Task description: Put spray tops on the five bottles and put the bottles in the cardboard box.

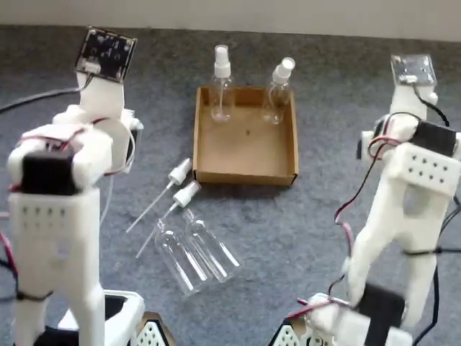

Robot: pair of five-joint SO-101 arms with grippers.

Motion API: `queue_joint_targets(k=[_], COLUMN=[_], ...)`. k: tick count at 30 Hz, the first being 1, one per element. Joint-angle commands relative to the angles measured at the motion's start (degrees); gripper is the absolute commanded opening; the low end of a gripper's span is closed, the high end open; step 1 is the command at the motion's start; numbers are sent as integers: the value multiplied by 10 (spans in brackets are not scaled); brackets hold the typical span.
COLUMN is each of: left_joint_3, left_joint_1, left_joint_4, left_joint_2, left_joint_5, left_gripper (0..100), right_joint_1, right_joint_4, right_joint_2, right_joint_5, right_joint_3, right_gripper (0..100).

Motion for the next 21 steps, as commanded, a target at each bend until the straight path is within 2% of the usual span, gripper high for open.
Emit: queue_joint_targets(k=[1,4,8,10,12,17,21], left_joint_3=[-52,-73,-80,-80,-80,-80,-80], left_joint_1=[42,49,49,52,53,73,127], left_joint_4=[43,51,47,47,38,-47,-135], left_joint_2=[-111,-161,-179,-179,-179,-179,-179], left_joint_5=[5,4,3,5,6,7,29], left_gripper=[59,58,57,56,56,56,56], right_joint_1=[-112,-234,-350,-370,-375,-376,-415], right_joint_4=[14,-3,-10,-31,-59,-146,-255], right_joint_2=[-136,-210,-279,-311,-337,-383,-423], right_joint_5=[-62,-69,5,35,30,70,-33], right_joint_3=[-17,43,158,204,238,301,377], right_gripper=[4,4,4,4,4,4,4])
